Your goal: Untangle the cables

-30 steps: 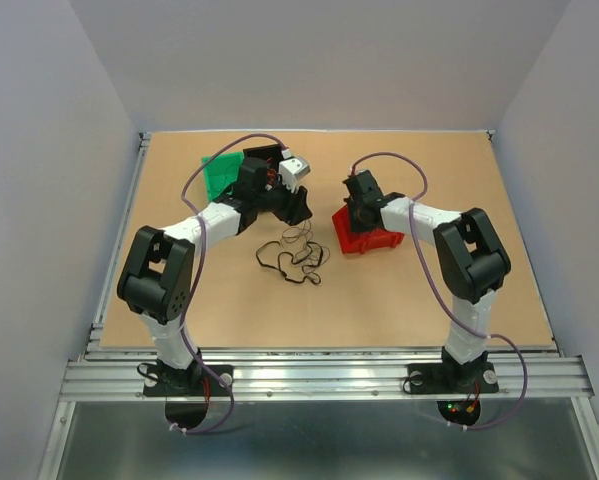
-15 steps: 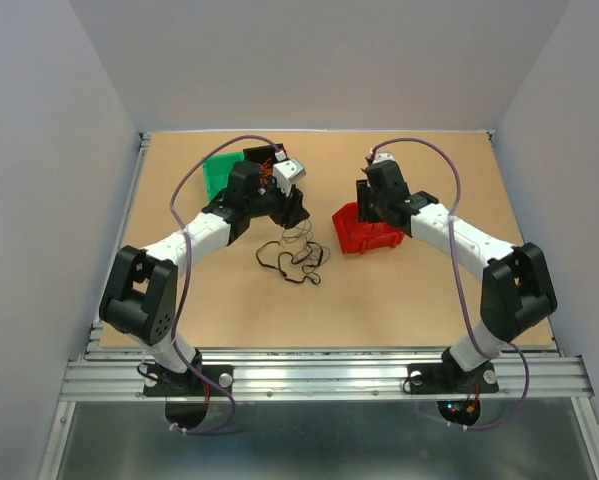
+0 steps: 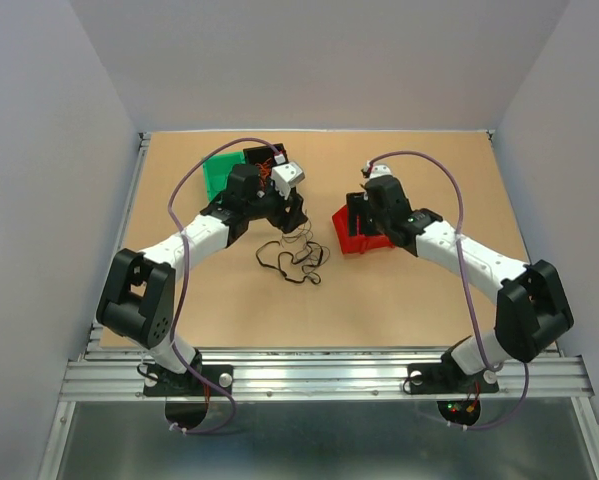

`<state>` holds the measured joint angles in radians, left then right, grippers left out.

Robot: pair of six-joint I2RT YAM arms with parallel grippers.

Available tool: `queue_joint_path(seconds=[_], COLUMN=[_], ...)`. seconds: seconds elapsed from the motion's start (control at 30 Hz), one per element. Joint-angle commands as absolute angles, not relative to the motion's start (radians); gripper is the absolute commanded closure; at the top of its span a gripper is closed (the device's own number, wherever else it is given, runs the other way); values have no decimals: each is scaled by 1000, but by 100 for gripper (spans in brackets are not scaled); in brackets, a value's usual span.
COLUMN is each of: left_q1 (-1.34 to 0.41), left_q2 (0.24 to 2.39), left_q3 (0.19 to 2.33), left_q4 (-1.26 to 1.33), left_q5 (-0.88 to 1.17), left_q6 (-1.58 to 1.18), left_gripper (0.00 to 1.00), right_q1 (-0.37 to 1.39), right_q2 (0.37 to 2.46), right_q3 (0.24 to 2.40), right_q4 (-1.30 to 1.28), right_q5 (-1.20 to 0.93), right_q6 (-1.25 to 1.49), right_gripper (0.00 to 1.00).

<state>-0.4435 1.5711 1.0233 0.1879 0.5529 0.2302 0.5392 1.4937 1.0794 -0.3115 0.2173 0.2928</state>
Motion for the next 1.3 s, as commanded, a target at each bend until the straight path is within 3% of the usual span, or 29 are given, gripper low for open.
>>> queue_joint_path(seconds=[0.0,0.23,0.4,0.6,0.8,0.87,0.93,0.97,1.03,1.27], left_q1=[-446,-469,-471,-482,-531,-551,-560,-560,-560,-558], left_q2=[1509,1505,1511,1546,1681,1728,1749,1750,1698,1438], left_q3=[1035,1046,1042,1020,1087,1110,1124,1126,1115,979], left_q4=[160,104,62,40,-40,-60,-86,-87,-72,70], left_q5=[525,428,396,327,278,253,241,242,236,273], left_q6=[253,268,317,364,390,402,406,407,403,400], left_gripper=[26,25,25,25,34,39,55,67,100,100], right_q1=[615,732,784,787,785,787,787,787,785,787], right_q2=[1430,1411,1396,1221,1092,1083,1077,1078,1080,1146], right_q3=[996,861,781,565,486,477,468,468,465,423], right_q4=[-142,83,170,322,318,318,319,319,331,545], right_q5=[141,103,280,334,351,360,371,373,361,241], right_q6=[304,345,451,500,512,514,515,515,514,434], right_gripper=[30,26,23,23,23,23,23,24,26,27])
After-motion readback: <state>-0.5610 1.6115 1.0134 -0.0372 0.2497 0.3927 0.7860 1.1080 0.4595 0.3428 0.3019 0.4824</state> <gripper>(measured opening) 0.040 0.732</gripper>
